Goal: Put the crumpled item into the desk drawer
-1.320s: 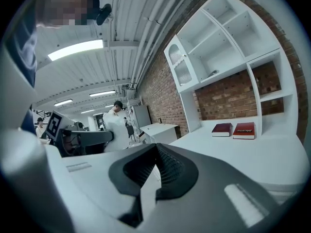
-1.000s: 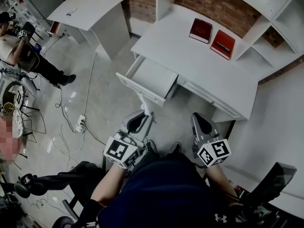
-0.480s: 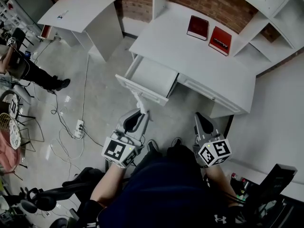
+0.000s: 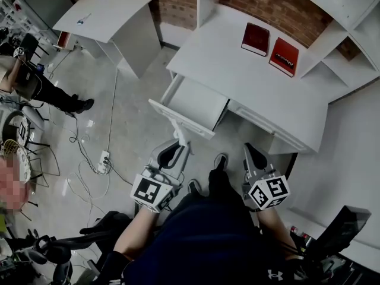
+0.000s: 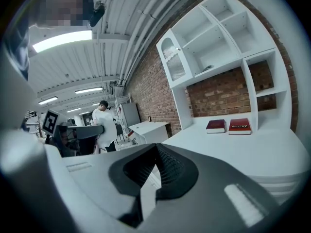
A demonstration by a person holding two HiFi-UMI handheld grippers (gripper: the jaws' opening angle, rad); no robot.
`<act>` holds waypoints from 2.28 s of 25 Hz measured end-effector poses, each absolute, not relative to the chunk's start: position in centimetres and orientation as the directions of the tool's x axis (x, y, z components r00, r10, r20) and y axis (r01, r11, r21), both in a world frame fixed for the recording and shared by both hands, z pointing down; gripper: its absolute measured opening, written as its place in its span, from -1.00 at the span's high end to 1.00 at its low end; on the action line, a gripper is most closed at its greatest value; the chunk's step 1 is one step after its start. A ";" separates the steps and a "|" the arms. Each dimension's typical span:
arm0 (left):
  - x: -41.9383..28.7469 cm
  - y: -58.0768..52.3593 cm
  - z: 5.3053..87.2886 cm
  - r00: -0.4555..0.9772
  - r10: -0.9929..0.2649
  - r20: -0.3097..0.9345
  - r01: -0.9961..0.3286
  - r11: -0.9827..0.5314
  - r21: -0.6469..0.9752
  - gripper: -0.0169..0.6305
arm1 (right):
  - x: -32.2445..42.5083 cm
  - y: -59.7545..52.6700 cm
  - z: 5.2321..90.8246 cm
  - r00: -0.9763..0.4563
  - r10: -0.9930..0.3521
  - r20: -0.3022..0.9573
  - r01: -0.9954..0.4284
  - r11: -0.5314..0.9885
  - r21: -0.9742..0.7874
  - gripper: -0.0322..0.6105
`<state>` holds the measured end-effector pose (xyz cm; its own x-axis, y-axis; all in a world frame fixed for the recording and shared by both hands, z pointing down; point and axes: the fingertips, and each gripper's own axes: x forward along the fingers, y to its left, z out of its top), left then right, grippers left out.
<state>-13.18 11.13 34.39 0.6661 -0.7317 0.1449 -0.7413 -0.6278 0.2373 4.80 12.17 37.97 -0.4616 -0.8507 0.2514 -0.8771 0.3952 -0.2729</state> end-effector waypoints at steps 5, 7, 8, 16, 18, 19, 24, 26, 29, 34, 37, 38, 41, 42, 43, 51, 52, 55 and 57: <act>-12.5 8.4 34.6 0.627 -0.762 0.161 -0.776 -0.593 0.214 0.78 | 5.4 8.1 38.0 -0.507 -0.831 0.230 -0.851 0.440 -0.288 0.89; -12.1 7.0 34.8 0.613 -0.773 0.165 -0.789 -0.584 0.191 0.77 | 5.9 6.4 37.9 -0.526 -0.821 0.221 -0.839 0.459 -0.294 0.89; -11.8 6.3 34.8 0.602 -0.780 0.169 -0.797 -0.574 0.188 0.77 | 6.2 5.5 38.0 -0.537 -0.815 0.218 -0.832 0.468 -0.299 0.89; -9.9 2.2 35.4 0.548 -0.813 0.195 -0.836 -0.536 0.114 0.78 | 8.1 0.4 38.7 -0.596 -0.775 0.208 -0.789 0.518 -0.332 0.89; -9.2 1.4 35.5 0.535 -0.821 0.200 -0.845 -0.522 0.119 0.77 | 8.6 -0.6 39.2 -0.604 -0.769 0.211 -0.783 0.523 -0.336 0.89; -8.9 1.1 35.5 0.528 -0.824 0.204 -0.849 -0.513 0.126 0.77 | 8.9 -1.0 39.4 -0.606 -0.766 0.212 -0.781 0.524 -0.339 0.89; -8.8 -1.1 36.5 0.481 -0.842 0.246 -0.875 -0.476 0.081 0.77 | 9.6 -2.6 40.0 -0.612 -0.758 0.225 -0.779 0.528 -0.339 0.89; -8.8 -2.2 37.3 0.481 -0.838 0.255 -0.872 -0.487 0.045 0.77 | 9.9 -3.5 40.5 -0.609 -0.758 0.233 -0.781 0.523 -0.341 0.89; -8.5 -4.1 38.1 0.487 -0.829 0.276 -0.861 -0.509 -0.008 0.77 | 10.0 -5.2 41.2 -0.604 -0.759 0.244 -0.786 0.516 -0.341 0.89; -9.1 -6.3 39.2 0.491 -0.805 0.334 -0.835 -0.544 -0.083 0.77 | 9.3 -6.4 41.2 -0.567 -0.779 0.268 -0.809 0.466 -0.357 0.89; -9.5 -8.2 40.2 0.496 -0.790 0.360 -0.816 -0.566 -0.119 0.77 | 8.7 -7.0 41.8 -0.548 -0.786 0.287 -0.821 0.438 -0.366 0.89; -9.6 -8.8 40.6 0.501 -0.784 0.365 -0.802 -0.580 -0.144 0.77 | 8.6 -7.1 42.0 -0.540 -0.788 0.295 -0.825 0.428 -0.368 0.89; -10.1 -10.3 42.3 0.506 -0.769 0.391 -0.759 -0.612 -0.221 0.77 | 8.2 -7.2 43.0 -0.516 -0.795 0.319 -0.839 0.394 -0.374 0.89; -10.1 -10.7 43.0 0.506 -0.762 0.404 -0.745 -0.622 -0.241 0.77 | 8.2 -7.2 43.4 -0.508 -0.797 0.327 -0.844 0.383 -0.376 0.89; -10.1 -10.9 44.0 0.506 -0.754 0.418 -0.733 -0.632 -0.253 0.77 | 8.2 -7.3 43.8 -0.500 -0.799 0.334 -0.848 0.372 -0.378 0.89; -10.0 -11.8 51.1 0.506 -0.664 0.550 -0.664 -0.707 -0.244 0.77 | 8.5 -7.1 45.2 -0.448 -0.815 0.368 -0.871 0.305 -0.385 0.89; -10.0 -11.8 51.8 0.505 -0.653 0.565 -0.654 -0.716 -0.243 0.77 | 8.6 -7.0 45.3 -0.444 -0.815 0.372 -0.872 0.298 -0.387 0.89; -9.9 -12.0 54.1 0.497 -0.618 0.609 -0.633 -0.739 -0.232 0.78 | 9.0 -6.7 46.1 -0.434 -0.814 0.387 -0.875 0.280 -0.394 0.89; -9.7 -12.1 55.5 0.493 -0.592 0.638 -0.618 -0.754 -0.223 0.77 | 9.2 -6.6 46.6 -0.429 -0.811 0.397 -0.877 0.268 -0.400 0.89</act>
